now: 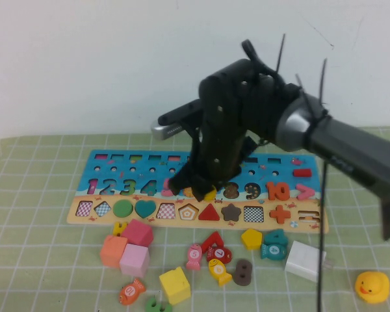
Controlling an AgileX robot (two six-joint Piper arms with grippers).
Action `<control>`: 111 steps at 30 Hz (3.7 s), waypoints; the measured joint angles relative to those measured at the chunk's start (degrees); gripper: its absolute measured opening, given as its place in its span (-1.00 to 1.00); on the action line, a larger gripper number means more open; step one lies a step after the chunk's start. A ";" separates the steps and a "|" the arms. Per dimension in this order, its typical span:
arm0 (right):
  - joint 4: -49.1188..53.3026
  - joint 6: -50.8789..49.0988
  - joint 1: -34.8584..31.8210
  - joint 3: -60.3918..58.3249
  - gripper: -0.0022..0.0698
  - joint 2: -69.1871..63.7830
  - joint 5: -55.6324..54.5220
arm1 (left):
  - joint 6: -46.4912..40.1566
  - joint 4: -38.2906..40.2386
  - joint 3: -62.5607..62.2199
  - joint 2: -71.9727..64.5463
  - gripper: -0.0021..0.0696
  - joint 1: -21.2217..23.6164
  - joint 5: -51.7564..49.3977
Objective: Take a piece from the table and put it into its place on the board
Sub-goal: Place the "number 6" into the hole of the number 6
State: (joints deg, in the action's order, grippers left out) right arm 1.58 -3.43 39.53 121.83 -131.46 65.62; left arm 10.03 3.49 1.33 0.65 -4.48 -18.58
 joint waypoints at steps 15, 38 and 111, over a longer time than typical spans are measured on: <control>-2.50 0.38 0.00 24.45 -0.17 -16.23 3.96 | 0.00 0.58 0.00 0.00 -0.95 0.00 0.00; -8.81 -11.36 -4.03 24.69 -0.17 -19.94 -0.21 | 0.00 1.52 0.00 0.00 -0.95 0.00 0.00; -7.64 -12.46 -4.03 24.78 -0.20 -15.50 -0.23 | 0.00 2.09 0.00 0.00 -0.95 0.00 -0.04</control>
State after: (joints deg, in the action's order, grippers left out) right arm -6.06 -15.89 35.50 146.61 -146.96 65.38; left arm 10.03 5.58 1.33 0.65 -4.48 -18.62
